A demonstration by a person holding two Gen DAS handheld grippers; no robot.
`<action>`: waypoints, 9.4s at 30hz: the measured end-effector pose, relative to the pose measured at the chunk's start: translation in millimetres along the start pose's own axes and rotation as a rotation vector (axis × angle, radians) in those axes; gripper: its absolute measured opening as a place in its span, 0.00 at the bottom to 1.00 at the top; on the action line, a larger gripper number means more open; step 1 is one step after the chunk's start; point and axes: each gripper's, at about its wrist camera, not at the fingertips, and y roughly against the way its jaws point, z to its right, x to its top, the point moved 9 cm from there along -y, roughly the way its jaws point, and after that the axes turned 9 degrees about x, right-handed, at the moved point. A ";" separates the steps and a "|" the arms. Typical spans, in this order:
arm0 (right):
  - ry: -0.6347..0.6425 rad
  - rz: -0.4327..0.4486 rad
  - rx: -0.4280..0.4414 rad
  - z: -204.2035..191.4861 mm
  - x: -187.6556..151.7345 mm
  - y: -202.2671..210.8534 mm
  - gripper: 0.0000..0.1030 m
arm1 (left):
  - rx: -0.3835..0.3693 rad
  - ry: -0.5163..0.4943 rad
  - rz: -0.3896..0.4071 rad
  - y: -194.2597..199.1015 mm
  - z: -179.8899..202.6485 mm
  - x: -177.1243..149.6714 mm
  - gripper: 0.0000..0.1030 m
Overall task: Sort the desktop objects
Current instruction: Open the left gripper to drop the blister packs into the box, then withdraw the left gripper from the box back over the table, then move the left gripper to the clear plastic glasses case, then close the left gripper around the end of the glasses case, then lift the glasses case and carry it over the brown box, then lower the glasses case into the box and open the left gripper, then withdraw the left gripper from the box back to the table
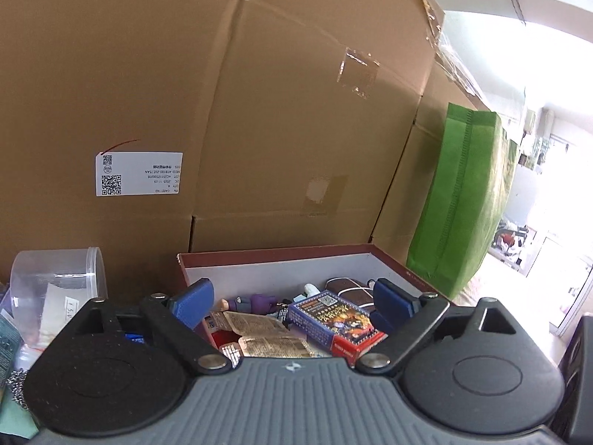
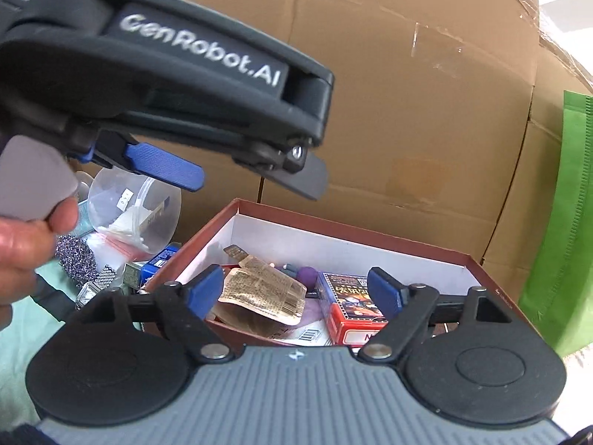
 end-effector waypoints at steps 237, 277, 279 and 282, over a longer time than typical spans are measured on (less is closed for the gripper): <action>-0.220 -0.009 -0.201 92.4 -31.8 53.3 0.81 | -0.055 0.040 -0.125 -22.5 85.7 -28.4 0.96; -0.053 -0.133 0.275 -95.9 -31.0 33.2 0.87 | 0.309 0.247 -0.206 74.6 -95.2 -107.3 0.96; -0.045 -0.140 0.302 -105.4 -32.3 31.9 0.87 | 0.321 0.259 -0.204 75.1 -102.9 -107.0 0.95; -0.049 -0.155 0.333 -117.1 -33.8 25.2 0.86 | 0.339 0.275 -0.201 74.4 -113.9 -106.9 0.95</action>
